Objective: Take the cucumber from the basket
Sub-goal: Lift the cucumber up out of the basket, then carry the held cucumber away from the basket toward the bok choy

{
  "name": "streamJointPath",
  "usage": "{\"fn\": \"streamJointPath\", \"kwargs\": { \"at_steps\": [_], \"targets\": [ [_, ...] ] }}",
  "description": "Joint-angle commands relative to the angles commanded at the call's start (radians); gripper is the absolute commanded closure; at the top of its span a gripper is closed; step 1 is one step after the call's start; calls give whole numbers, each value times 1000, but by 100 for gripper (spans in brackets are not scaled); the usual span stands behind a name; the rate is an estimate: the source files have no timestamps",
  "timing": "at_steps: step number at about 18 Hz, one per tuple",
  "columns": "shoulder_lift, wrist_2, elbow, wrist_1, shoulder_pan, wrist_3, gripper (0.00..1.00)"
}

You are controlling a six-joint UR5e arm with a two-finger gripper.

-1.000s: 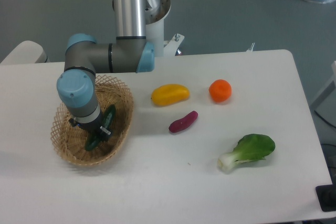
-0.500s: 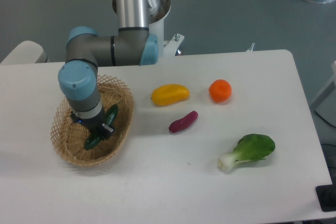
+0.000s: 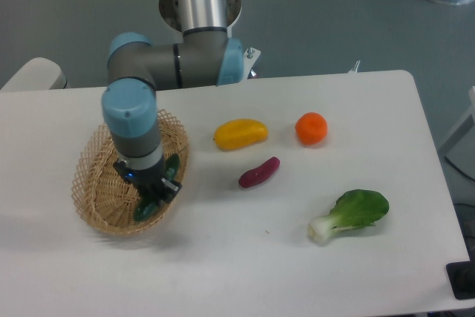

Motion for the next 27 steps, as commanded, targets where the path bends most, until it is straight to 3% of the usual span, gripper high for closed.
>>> {"fn": "streamJointPath", "kwargs": {
  "at_steps": [6, 16, 19, 27],
  "targets": [
    [-80, 5, 109, -38, 63, 115, 96],
    [-201, 27, 264, -137, 216, 483, 95],
    [-232, 49, 299, -155, 242, 648, 94],
    [-264, 69, 342, -154, 258, 739, 93]
  ]
}}
